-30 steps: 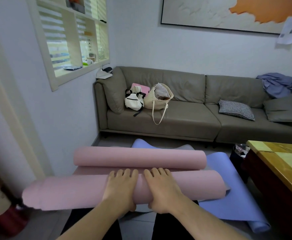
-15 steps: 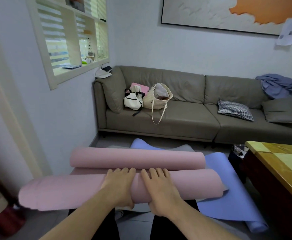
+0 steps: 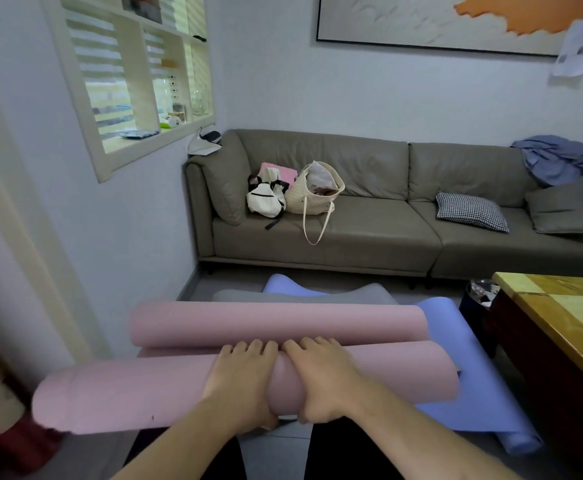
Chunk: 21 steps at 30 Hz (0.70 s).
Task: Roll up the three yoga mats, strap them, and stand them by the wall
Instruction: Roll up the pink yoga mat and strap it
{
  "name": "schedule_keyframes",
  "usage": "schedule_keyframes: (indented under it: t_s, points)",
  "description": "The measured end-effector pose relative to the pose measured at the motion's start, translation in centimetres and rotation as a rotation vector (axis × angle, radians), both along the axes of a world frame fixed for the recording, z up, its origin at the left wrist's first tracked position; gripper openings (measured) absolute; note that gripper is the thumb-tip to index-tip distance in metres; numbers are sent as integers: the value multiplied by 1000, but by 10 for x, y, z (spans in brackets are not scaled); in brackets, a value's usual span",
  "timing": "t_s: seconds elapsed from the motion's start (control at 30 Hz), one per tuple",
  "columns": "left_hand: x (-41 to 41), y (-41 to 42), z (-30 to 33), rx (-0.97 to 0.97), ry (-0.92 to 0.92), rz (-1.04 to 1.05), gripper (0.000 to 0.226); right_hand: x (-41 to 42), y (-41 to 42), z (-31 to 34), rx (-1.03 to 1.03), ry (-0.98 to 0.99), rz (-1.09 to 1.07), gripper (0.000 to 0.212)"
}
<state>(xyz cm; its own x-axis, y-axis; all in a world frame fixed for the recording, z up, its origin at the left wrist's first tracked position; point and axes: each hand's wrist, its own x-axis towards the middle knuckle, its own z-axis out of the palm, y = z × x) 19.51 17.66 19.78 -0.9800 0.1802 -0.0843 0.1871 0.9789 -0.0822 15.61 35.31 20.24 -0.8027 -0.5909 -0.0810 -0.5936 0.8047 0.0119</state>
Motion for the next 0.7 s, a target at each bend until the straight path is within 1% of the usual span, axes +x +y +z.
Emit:
schedule_keyframes:
  t_s: [0.07, 0.13, 0.17, 0.2, 0.27, 0.4, 0.5, 0.7]
  points:
    - [-3, -4, 3, 32, -19, 8, 92, 5, 1, -6, -11, 51, 5, 89]
    - [-7, -8, 7, 67, -42, 4, 86, 11, 2, -13, 0, 104, 0, 106]
    - [-9, -8, 9, 71, -55, -1, 84, 14, 1, -16, 4, 129, -12, 110]
    - [-10, -9, 10, 71, -64, -4, 84, 15, 0, -17, 4, 155, -24, 109]
    - [-10, -8, 8, 67, -65, 0, 85, 15, -2, -19, 6, 165, -36, 98]
    - [-6, -3, -2, 18, 3, 13, 89, 7, -4, -15, 10, 108, -44, 85]
    - [-3, 2, -12, -23, 72, 18, 97, -1, -4, -14, 8, 76, -42, 83]
    - [-7, 1, -11, -2, 67, 28, 94, -3, -5, -13, 14, 57, -46, 86]
